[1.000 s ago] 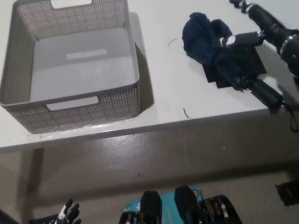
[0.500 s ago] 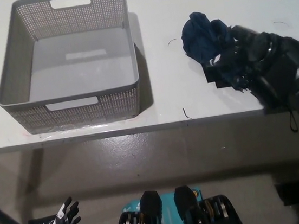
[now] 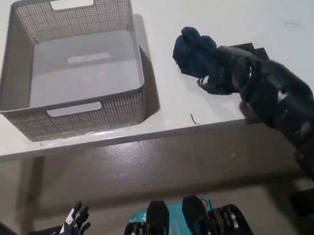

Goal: Use the right hand to pick up a umbrella on the right side and place it into a container on the lft side

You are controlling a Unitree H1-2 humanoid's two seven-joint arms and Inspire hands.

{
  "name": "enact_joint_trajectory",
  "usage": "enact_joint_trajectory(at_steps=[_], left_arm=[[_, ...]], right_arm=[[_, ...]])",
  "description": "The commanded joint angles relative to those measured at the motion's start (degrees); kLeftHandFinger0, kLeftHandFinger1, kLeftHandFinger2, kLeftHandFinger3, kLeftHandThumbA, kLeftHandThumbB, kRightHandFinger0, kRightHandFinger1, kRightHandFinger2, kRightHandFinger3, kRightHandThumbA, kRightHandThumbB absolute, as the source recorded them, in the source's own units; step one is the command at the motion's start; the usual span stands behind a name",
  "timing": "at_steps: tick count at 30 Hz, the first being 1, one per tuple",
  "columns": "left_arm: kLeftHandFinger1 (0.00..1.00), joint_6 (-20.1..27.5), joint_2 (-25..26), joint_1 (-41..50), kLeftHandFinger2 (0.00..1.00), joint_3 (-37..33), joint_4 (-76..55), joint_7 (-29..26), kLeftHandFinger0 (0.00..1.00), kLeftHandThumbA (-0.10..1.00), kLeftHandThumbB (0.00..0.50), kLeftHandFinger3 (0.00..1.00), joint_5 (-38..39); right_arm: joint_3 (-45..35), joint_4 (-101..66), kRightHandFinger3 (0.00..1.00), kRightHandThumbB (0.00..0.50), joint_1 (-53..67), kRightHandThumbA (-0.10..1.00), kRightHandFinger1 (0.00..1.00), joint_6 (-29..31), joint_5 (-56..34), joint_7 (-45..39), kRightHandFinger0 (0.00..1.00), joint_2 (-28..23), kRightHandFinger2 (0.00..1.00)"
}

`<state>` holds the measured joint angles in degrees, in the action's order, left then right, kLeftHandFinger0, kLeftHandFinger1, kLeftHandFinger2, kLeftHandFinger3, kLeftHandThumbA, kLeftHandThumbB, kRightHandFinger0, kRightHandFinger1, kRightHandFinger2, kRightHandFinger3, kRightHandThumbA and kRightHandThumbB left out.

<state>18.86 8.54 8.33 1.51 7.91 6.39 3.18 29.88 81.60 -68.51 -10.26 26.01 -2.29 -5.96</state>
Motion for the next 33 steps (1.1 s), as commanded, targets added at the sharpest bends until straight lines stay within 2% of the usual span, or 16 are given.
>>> enact_joint_trajectory(at_steps=[1, 5, 7, 9, 12, 15, 17, 18, 20, 23, 24, 25, 28, 29, 31, 33], left_arm=[[1.0, 1.6, 1.25, -0.65, 1.0, 0.4, -1.96, 0.34, 1.0, 1.0, 0.258, 1.0, -0.32], [1.0, 1.62, 1.5, -2.14, 1.0, 0.73, -1.23, 0.4, 1.0, 1.0, 0.258, 1.0, 0.25], [1.0, 0.98, 1.65, -2.13, 1.0, 0.68, -1.16, 0.96, 1.0, 1.0, 0.259, 1.0, 1.13], [1.0, 1.08, 1.6, -1.76, 1.0, 0.65, -1.17, 1.01, 1.0, 1.0, 0.249, 1.0, 1.3], [1.0, 2.09, 1.76, -1.27, 1.0, 0.55, -0.66, 1.43, 1.0, 1.0, 0.245, 1.0, 1.84], [1.0, 2.63, 1.85, -1.09, 1.0, 0.61, -0.1, 1.45, 1.0, 1.0, 0.26, 1.0, 1.87], [1.0, 2.28, 1.99, -1.0, 1.0, 0.57, 0.04, 1.58, 1.0, 1.0, 0.249, 1.0, 1.89], [1.0, 2.01, 1.92, -0.98, 1.0, 0.56, 0.03, 1.69, 1.0, 1.0, 0.245, 1.0, 2.18], [1.0, 1.79, 1.9, -0.64, 1.0, 0.4, -0.05, 1.88, 1.0, 1.0, 0.234, 1.0, 2.35], [1.0, 1.7, 1.99, 0.02, 1.0, 0.26, -0.46, 2.15, 1.0, 1.0, 0.224, 1.0, 2.5], [1.0, 1.84, 2.06, -0.03, 1.0, 0.31, -0.52, 2.11, 1.0, 1.0, 0.225, 1.0, 2.4], [1.0, 1.78, 2.07, 0.07, 1.0, 0.36, -0.65, 2.13, 1.0, 1.0, 0.227, 1.0, 2.47], [1.0, 1.27, 1.82, 0.28, 1.0, 0.44, -0.88, 2.16, 1.0, 1.0, 0.22, 1.0, 2.7], [1.0, 1.18, 1.92, 0.37, 1.0, 0.42, -0.98, 2.38, 1.0, 1.0, 0.218, 1.0, 2.91], [1.0, 1.22, 2.04, 0.4, 1.0, 0.44, -0.86, 2.8, 1.0, 1.0, 0.211, 1.0, 3.55], [1.0, 1.1, 1.98, 0.39, 1.0, 0.4, -1.06, 2.59, 1.0, 1.0, 0.236, 1.0, 3.17]], right_arm=[[1.83, 1.12, 0.91, 0.23, 5.25, -0.08, 0.28, 0.41, 3.45, 13.06, 0.16, -0.86, 0.43], [0.74, 1.05, 0.71, 0.227, 6.98, -0.1, 0.49, 2.77, 2.76, 18.57, 0.39, -2.41, 0.57], [-0.2, 0.89, 0.72, 0.286, 7.81, -0.09, 0.48, 4.83, 2.12, 19.91, 0.38, -3.54, 0.59], [-0.53, 0.89, 0.72, 0.28, 8.35, -0.1, 0.53, 5.9, 1.95, 21.11, 0.43, -4.04, 0.65], [-0.71, 0.62, 0.66, 0.2, 8.42, -0.1, 0.4, 8.69, 2.12, 24.25, 0.3, -4.91, 0.52], [-1.31, 0.06, 0.34, 0.212, 6.26, -0.1, 0.12, 11.77, 1.89, 27.2, 0.02, -5.41, 0.24], [-2.05, -0.65, 0.26, 0.214, 3.55, -0.1, 0.0, 12.5, 1.48, 27.65, 0.0, -5.54, 0.15], [-2.17, -0.9, 0.27, 0.215, 2.49, -0.1, 0.0, 13.08, 1.47, 27.63, 0.0, -5.68, 0.17], [-2.51, -2.19, 0.45, 0.22, -1.16, -0.1, 0.08, 14.02, 1.68, 27.24, 0.0, -5.96, 0.45], [-2.87, -4.32, 0.44, 0.222, -4.92, -0.1, 0.14, 16.12, 2.06, 27.63, 0.0, -5.84, 0.6], [-2.84, -5.35, 0.45, 0.226, -6.95, -0.1, 0.05, 15.95, 2.38, 27.38, 0.0, -5.48, 0.58], [-3.29, -6.61, 0.57, 0.235, -8.34, -0.1, 0.06, 16.17, 2.18, 27.09, 0.0, -5.2, 0.69], [-2.91, -9.89, 0.44, 0.25, -12.04, -0.1, 0.12, 15.91, 3.14, 25.86, 0.02, -4.18, 0.54], [-2.28, -10.84, 0.36, 0.246, -13.41, -0.1, 0.06, 16.19, 3.85, 25.35, 0.0, -3.55, 0.39], [-2.44, -12.9, 0.24, 0.235, -14.96, -0.1, 0.0, 16.07, 3.74, 24.57, 0.0, -2.29, 0.31], [-2.2, -14.72, 0.26, 0.242, -16.62, -0.1, 0.0, 15.27, 4.14, 24.26, 0.0, -0.68, 0.49]])
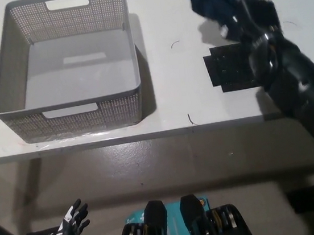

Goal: Use the right hand to pick up a umbrella on the right side and place it into a container on the lft side

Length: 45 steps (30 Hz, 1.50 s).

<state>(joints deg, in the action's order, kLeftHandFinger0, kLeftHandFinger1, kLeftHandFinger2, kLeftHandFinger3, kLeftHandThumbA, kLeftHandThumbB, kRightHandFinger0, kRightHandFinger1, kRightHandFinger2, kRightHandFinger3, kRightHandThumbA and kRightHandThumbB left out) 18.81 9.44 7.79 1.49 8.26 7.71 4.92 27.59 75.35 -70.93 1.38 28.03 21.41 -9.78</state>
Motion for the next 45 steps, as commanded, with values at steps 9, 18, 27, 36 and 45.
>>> enact_joint_trajectory(at_steps=[9, 18, 27, 36, 45], left_arm=[[1.0, 1.44, 1.25, 1.66, 1.0, 0.12, -1.6, 0.81, 1.0, 1.0, 0.227, 1.0, -0.14], [1.0, 1.77, 0.78, 2.89, 1.0, -0.64, -2.18, 1.35, 1.0, 1.0, 0.188, 1.0, 0.26], [1.0, 1.7, 0.45, 2.73, 1.0, -1.72, -2.79, 1.43, 1.0, 1.0, 0.212, 1.0, -0.98], [1.0, 1.77, 1.29, 2.03, 1.0, -1.82, -4.4, 2.7, 1.0, 1.0, 0.213, 1.0, -0.33], [1.0, 1.22, 1.32, 2.33, 1.0, -1.87, -5.19, 3.17, 1.0, 1.0, 0.192, 1.0, -0.7]], right_arm=[[1.82, -7.43, 0.5, 0.269, -21.61, -0.1, 0.05, 1.14, 2.79, -2.65, 0.01, 13.7, 0.61], [-1.48, 0.09, 0.58, 0.259, -22.81, -0.1, 0.03, 0.79, -0.88, -1.13, 0.0, 25.15, 0.55], [-1.94, 5.35, 0.26, 0.28, -17.99, -0.1, 0.02, 2.1, -0.97, -1.6, 0.0, 28.81, 0.16], [1.85, 7.46, 1.0, 0.381, -15.85, 0.47, 1.0, -6.65, 1.12, -14.86, 0.89, 27.5, 1.0], [2.68, 6.96, 1.0, 0.422, -13.22, 0.78, 1.0, -6.88, 1.03, -17.67, 1.0, 24.08, 1.0]])
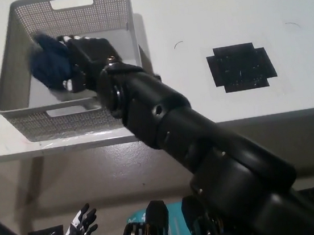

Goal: Use the right hand to pick up a umbrella on the right side and place it into a container on the lft side

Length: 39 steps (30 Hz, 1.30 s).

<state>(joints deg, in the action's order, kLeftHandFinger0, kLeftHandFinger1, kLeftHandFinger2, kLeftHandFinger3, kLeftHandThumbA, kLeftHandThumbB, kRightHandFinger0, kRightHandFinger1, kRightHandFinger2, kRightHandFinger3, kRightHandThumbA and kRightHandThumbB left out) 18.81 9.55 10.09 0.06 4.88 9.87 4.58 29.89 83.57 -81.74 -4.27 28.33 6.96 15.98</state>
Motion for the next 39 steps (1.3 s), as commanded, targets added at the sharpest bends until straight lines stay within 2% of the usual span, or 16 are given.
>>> enact_joint_trajectory(at_steps=[1, 2, 5, 11, 14, 19, 20, 21, 22, 25, 27, 30, 31, 33, 36, 39], left_arm=[[1.0, 1.18, 1.24, -0.01, 1.0, -0.41, -1.86, 1.0, 1.0, 1.0, 0.194, 1.0, -0.48], [1.0, 1.27, 1.14, -0.08, 1.0, -0.35, -1.7, 1.08, 1.0, 1.0, 0.192, 1.0, -0.14], [1.0, 0.8, 1.03, -0.45, 1.0, -0.26, -1.8, 0.79, 1.0, 1.0, 0.187, 1.0, -0.65], [1.0, 0.77, 1.2, 0.33, 1.0, -0.49, -1.84, 1.58, 1.0, 1.0, 0.195, 1.0, 0.09], [1.0, 0.75, 1.2, 0.49, 1.0, -0.43, -2.32, 1.42, 1.0, 1.0, 0.188, 1.0, -0.36], [1.0, -0.92, 1.59, 0.19, 1.0, -0.18, -2.54, 2.29, 1.0, 1.0, 0.214, 1.0, 1.52], [1.0, -0.98, 1.63, 0.31, 1.0, -0.06, -2.64, 2.03, 1.0, 1.0, 0.212, 1.0, 1.02], [1.0, -1.06, 1.63, 0.36, 1.0, 0.09, -2.61, 1.95, 1.0, 1.0, 0.203, 1.0, 1.01], [1.0, -0.66, 1.78, 0.42, 1.0, 0.05, -2.35, 2.16, 1.0, 1.0, 0.201, 1.0, 0.9], [1.0, -1.1, 1.92, 0.95, 1.0, 0.22, -2.65, 2.84, 1.0, 1.0, 0.197, 1.0, 2.24], [1.0, -1.38, 1.85, 1.31, 1.0, 0.39, -2.66, 2.81, 1.0, 1.0, 0.203, 1.0, 2.59], [1.0, -0.61, 2.26, 2.15, 1.0, 0.61, -1.87, 3.05, 1.0, 1.0, 0.195, 1.0, 2.7], [1.0, -0.87, 2.19, 2.45, 1.0, 0.62, -1.94, 2.79, 1.0, 1.0, 0.199, 1.0, 2.26], [1.0, -0.75, 2.35, 2.96, 1.0, 0.61, -2.09, 2.44, 1.0, 1.0, 0.199, 1.0, 1.15], [1.0, -0.33, 2.05, 2.53, 1.0, 0.87, -0.67, 2.37, 1.0, 1.0, 0.202, 1.0, 1.67], [1.0, -0.23, 1.52, 2.34, 1.0, 1.34, 0.11, 2.02, 1.0, 1.0, 0.203, 1.0, 2.37]], right_arm=[[0.49, -1.36, 1.0, 0.433, -2.46, 0.81, 1.0, -1.1, 0.83, -3.29, 1.0, -1.98, 1.0], [0.56, -1.49, 1.0, 0.462, -2.66, 0.85, 1.0, -1.11, 0.91, -3.21, 1.0, -2.26, 1.0], [0.31, -2.0, 1.0, 0.499, -3.36, 0.93, 1.0, -0.36, 0.69, -2.44, 1.0, -3.18, 1.0], [-1.03, -3.86, 1.0, 0.499, -4.78, 0.99, 1.0, 1.18, -0.35, -2.06, 1.0, -5.17, 1.0], [-3.03, -5.63, 1.0, 0.479, -6.22, 0.96, 1.0, 3.06, -2.1, -2.45, 1.0, -6.81, 1.0], [-12.05, -14.24, 1.0, 0.482, -9.64, 1.0, 1.0, 6.25, -8.57, -5.44, 1.0, -12.75, 1.0], [-15.48, -21.58, 1.0, 0.441, -8.41, 1.0, 1.0, 5.19, -11.24, -7.61, 1.0, -14.93, 1.0], [-16.85, -24.64, 1.0, 0.487, -7.68, 1.0, 1.0, 5.15, -12.16, -8.44, 1.0, -15.78, 1.0], [-18.73, -32.19, 1.0, 0.416, -5.26, 1.0, 1.0, 3.77, -13.07, -9.04, 1.0, -17.4, 1.0], [-23.28, -54.48, 1.0, 0.432, 4.14, 1.0, 1.0, -1.58, -17.11, -12.0, 1.0, -20.93, 1.0], [-25.22, -67.11, 1.0, 0.415, 11.47, 1.0, 1.0, -4.29, -19.15, -13.23, 1.0, -22.19, 1.0], [-27.58, -83.83, 1.0, 0.409, 24.91, 1.0, 1.0, -6.91, -23.09, -13.31, 1.0, -21.83, 1.0], [-28.04, -89.08, 1.0, 0.378, 31.27, 1.0, 1.0, -6.02, -25.71, -13.7, 1.0, -22.09, 1.0], [-27.95, -95.49, 1.0, 0.394, 40.59, 1.0, 1.0, -2.91, -29.6, -14.51, 1.0, -23.22, 1.0], [-26.67, -103.37, 1.0, 0.384, 49.91, 1.0, 1.0, -0.15, -31.96, -14.42, 1.0, -23.92, 1.0], [-24.7, -110.17, 1.0, 0.423, 58.2, 1.0, 1.0, 2.99, -34.0, -13.98, 1.0, -24.96, 1.0]])
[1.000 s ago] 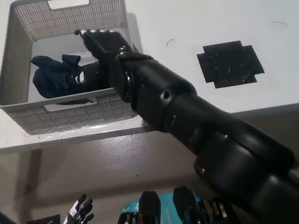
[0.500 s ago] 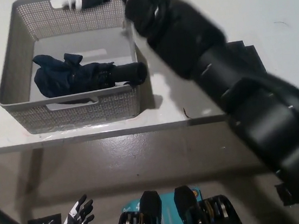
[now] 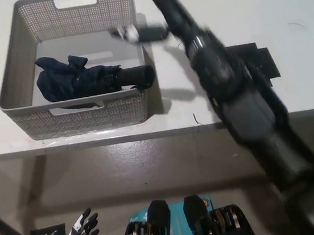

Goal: Use the right hand to pick up a umbrella on the right side and place it into a container on the lft side

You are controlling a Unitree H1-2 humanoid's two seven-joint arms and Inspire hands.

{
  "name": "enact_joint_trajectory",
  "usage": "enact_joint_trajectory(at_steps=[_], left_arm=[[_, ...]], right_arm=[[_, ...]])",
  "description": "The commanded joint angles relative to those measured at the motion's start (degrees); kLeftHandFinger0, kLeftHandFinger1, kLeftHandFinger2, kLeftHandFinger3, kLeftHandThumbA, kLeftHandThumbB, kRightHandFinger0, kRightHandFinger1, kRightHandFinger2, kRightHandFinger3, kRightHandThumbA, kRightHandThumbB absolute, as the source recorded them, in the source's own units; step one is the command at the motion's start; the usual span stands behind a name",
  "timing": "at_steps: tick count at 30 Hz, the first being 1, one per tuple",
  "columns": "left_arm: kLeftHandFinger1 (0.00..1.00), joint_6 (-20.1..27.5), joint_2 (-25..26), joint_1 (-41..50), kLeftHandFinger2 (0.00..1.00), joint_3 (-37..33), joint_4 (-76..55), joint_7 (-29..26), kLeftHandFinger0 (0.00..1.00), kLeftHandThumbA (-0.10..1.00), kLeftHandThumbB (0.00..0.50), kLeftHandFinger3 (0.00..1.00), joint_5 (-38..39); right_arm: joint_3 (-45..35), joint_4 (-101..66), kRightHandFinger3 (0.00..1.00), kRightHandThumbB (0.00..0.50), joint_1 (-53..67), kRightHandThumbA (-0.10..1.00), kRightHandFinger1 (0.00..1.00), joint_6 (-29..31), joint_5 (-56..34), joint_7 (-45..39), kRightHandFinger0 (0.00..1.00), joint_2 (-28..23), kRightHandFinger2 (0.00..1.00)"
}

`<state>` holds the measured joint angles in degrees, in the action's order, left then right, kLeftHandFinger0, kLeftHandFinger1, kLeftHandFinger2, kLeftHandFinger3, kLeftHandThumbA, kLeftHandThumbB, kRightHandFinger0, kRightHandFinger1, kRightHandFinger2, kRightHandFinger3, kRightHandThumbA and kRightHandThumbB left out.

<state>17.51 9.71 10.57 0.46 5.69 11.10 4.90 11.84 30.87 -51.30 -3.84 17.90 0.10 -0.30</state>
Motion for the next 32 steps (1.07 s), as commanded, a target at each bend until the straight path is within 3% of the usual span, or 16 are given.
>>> enact_joint_trajectory(at_steps=[1, 6, 13, 19, 24, 25, 28, 32], left_arm=[[1.0, 1.08, 1.38, 1.76, 1.0, 1.08, -0.3, 0.72, 1.0, 1.0, 0.206, 1.0, 2.05], [1.0, 0.87, 1.15, 1.59, 1.0, 1.48, 0.71, 0.51, 1.0, 1.0, 0.222, 1.0, 2.34], [1.0, 1.89, 0.68, 1.01, 1.0, 1.55, 2.09, 0.33, 1.0, 1.0, 0.219, 1.0, 2.05], [1.0, 2.22, 0.79, 0.15, 1.0, 1.64, 2.53, -0.35, 1.0, 1.0, 0.224, 1.0, 0.68], [1.0, 2.26, 1.06, -0.97, 1.0, 1.8, 2.94, -0.27, 1.0, 1.0, 0.206, 1.0, 0.64], [1.0, 2.56, 1.0, -1.07, 1.0, 1.86, 3.11, -0.37, 1.0, 1.0, 0.214, 1.0, 0.56], [1.0, 2.05, 0.86, -1.18, 1.0, 1.98, 3.22, 0.13, 1.0, 1.0, 0.216, 1.0, 1.8], [1.0, 2.67, 0.86, -1.63, 1.0, 2.05, 3.72, -0.26, 1.0, 1.0, 0.206, 1.0, 1.1]], right_arm=[[-5.85, -59.19, 1.0, 0.42, 31.39, 1.0, 1.0, 4.64, -23.97, -6.72, 1.0, -9.11, 1.0], [-3.29, -62.35, 1.0, 0.486, 41.18, 1.0, 1.0, 9.27, -28.43, -6.44, 1.0, -9.39, 1.0], [-2.37, -58.3, 1.0, 0.452, 50.88, 1.0, 1.0, 17.14, -32.3, -6.98, 1.0, -8.96, 1.0], [-2.54, -55.74, 1.0, 0.486, 57.46, 1.0, 1.0, 19.74, -34.32, -8.49, 1.0, -9.39, 1.0], [-2.73, -53.17, 1.0, 0.473, 61.43, 1.0, 1.0, 20.56, -37.24, -10.57, 1.0, -9.62, 1.0], [-2.7, -49.18, 1.0, 0.443, 62.59, 1.0, 1.0, 22.92, -38.34, -12.42, 1.0, -9.72, 1.0], [-3.11, -41.31, 1.0, 0.436, 63.29, 1.0, 1.0, 26.57, -37.17, -13.59, 1.0, -8.86, 1.0], [-3.73, -35.44, 1.0, 0.483, 63.34, 1.0, 1.0, 25.16, -37.85, -14.93, 1.0, -8.32, 1.0]])
